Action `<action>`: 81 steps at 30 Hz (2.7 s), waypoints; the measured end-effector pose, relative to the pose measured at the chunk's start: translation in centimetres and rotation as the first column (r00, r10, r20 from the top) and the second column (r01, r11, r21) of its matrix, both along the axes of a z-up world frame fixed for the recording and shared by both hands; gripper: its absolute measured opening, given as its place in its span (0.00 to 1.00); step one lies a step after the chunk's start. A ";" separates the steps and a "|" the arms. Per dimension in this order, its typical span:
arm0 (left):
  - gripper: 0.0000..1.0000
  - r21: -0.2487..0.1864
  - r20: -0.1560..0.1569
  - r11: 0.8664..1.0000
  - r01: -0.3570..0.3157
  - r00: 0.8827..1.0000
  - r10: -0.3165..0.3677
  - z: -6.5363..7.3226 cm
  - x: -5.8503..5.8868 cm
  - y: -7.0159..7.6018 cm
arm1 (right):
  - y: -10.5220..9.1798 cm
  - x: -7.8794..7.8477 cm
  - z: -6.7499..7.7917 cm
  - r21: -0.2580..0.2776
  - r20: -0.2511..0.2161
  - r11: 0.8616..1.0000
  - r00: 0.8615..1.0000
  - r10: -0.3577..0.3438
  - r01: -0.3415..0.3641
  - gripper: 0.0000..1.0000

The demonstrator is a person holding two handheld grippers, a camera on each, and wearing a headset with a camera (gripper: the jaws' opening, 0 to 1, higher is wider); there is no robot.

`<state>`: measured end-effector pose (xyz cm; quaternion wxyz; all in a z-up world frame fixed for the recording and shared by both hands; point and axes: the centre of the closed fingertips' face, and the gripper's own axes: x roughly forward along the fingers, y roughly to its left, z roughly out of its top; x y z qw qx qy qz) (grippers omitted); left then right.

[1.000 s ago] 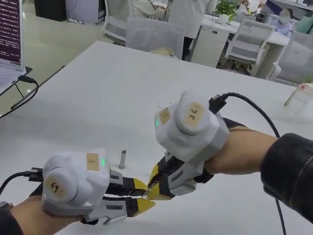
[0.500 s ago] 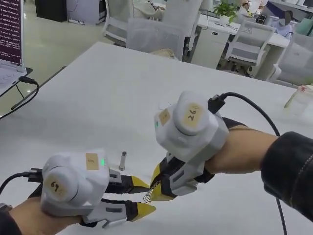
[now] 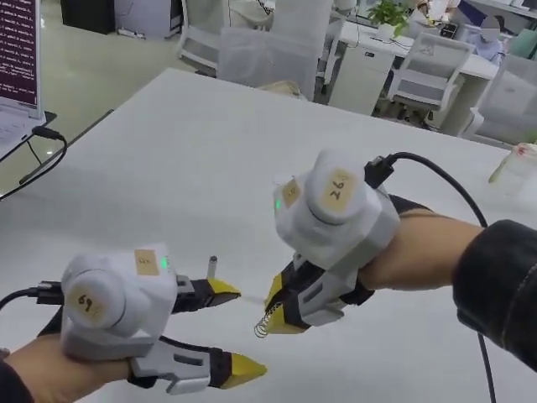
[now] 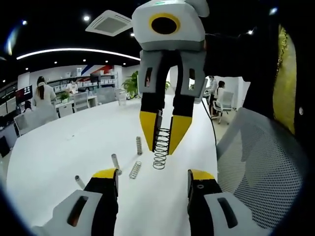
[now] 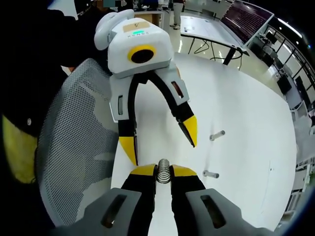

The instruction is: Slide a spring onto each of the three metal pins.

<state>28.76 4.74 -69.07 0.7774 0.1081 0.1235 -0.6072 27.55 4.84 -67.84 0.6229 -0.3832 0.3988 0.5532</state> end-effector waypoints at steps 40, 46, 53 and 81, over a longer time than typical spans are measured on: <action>0.65 0.046 0.070 0.983 -0.177 0.982 0.174 -1.8 2.8 5.3 | -3.3 6.2 1.2 -0.083 0.029 0.995 0.998 -0.056 0.058 0.08; 0.65 0.046 0.064 0.981 -0.187 0.981 0.184 -2.0 2.9 5.5 | -3.6 7.9 0.9 -0.093 0.024 0.993 0.997 -0.068 0.070 0.08; 0.64 0.055 0.060 0.979 -0.195 0.980 0.192 -2.3 2.9 5.8 | -3.5 9.0 -0.1 -0.100 0.012 0.992 0.997 -0.082 0.083 0.08; 0.60 0.071 0.046 0.975 -0.211 0.977 0.208 -3.2 3.0 6.4 | -3.9 10.1 -3.5 -0.155 -0.045 0.984 0.994 -0.097 0.089 0.08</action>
